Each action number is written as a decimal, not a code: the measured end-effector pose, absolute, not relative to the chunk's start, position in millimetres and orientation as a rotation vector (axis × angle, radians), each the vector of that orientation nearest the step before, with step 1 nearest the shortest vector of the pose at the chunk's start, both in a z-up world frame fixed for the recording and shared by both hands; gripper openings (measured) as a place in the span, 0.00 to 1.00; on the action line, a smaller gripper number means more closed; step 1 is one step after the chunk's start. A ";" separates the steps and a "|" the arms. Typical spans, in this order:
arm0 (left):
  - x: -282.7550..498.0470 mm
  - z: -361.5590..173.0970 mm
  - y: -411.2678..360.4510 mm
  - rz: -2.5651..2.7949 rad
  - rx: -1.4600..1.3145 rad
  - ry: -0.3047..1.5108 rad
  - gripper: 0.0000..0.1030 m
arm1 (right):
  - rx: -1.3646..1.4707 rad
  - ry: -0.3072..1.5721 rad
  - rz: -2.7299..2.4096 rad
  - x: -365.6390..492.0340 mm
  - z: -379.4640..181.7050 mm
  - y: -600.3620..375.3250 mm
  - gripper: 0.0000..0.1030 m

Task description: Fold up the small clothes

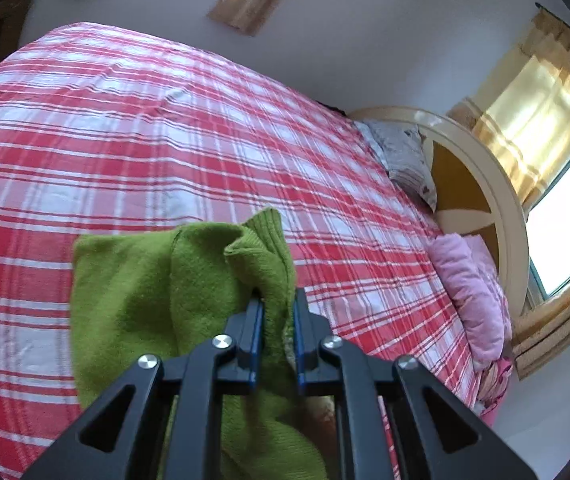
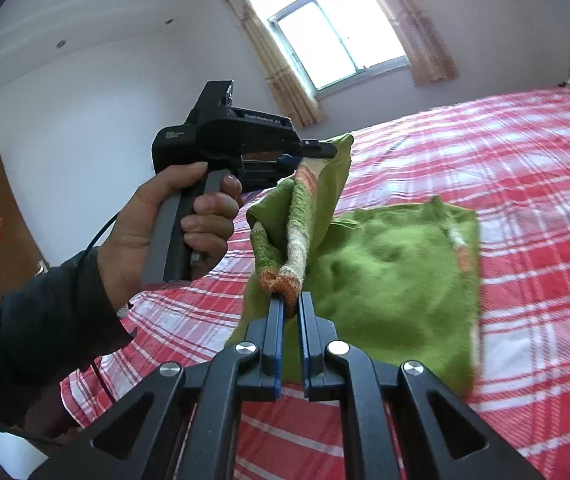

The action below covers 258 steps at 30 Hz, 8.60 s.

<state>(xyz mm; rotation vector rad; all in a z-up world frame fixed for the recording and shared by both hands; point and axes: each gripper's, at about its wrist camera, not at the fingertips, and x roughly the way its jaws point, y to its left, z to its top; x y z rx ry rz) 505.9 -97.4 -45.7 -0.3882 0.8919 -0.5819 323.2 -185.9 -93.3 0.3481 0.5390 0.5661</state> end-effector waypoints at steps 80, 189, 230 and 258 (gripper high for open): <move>374.0 -128.1 -39.7 -0.418 -0.207 0.758 1.00 | 0.228 0.698 0.159 407.3 -88.3 -232.9 0.46; 251.5 -85.6 40.7 -0.353 -0.137 0.749 0.39 | 0.593 0.785 0.804 414.4 -118.2 -94.2 0.22; 223.2 -86.2 153.8 -0.176 -0.224 0.690 0.39 | 0.490 0.866 1.030 450.7 -114.1 78.6 0.22; 207.2 -132.7 200.2 -0.086 -0.289 0.802 0.53 | 0.481 1.011 0.967 478.6 -165.2 124.4 0.22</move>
